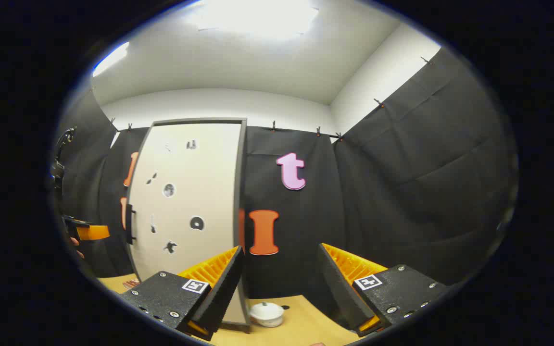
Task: Open the cabinet door with the right hand, grasp the bottle in the cabinet with the left hand and place it on the coaster, then close the cabinet door with the right hand.
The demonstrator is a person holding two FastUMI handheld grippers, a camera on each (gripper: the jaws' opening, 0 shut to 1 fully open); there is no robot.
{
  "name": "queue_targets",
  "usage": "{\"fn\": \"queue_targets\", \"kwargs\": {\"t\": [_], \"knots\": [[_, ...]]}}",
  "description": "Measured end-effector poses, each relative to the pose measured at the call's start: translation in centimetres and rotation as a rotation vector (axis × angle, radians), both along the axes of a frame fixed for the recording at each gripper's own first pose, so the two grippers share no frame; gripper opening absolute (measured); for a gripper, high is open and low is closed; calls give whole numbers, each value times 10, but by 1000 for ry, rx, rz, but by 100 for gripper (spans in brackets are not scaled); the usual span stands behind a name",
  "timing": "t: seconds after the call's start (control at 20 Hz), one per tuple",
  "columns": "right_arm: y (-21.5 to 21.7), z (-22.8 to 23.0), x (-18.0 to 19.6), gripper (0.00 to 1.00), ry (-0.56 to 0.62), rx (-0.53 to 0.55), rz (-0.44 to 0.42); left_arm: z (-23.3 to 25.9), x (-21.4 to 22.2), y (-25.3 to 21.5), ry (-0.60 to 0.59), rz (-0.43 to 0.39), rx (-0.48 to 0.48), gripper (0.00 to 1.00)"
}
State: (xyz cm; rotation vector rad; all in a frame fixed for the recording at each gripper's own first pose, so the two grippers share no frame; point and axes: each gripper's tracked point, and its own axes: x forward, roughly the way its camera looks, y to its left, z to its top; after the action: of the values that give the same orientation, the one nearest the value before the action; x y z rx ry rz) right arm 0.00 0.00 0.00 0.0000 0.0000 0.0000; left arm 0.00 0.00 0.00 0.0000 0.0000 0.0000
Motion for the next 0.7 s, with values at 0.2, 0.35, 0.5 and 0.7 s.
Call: {"fn": "queue_targets", "kwargs": {"t": [0.2,0.35,0.5,0.7], "knots": [[37,18,-3,94,-8,-74,17,39,5,43,-43,-4,30,96],[64,3,1,94,91,-36,49,54,1,54,-56,-25,11,94],[74,0,6,94,129,-19,44,69,1,57,-73,-63,24,91],[85,-1,11,94,141,-20,47,77,0,57,-88,-82,81,93]]}}
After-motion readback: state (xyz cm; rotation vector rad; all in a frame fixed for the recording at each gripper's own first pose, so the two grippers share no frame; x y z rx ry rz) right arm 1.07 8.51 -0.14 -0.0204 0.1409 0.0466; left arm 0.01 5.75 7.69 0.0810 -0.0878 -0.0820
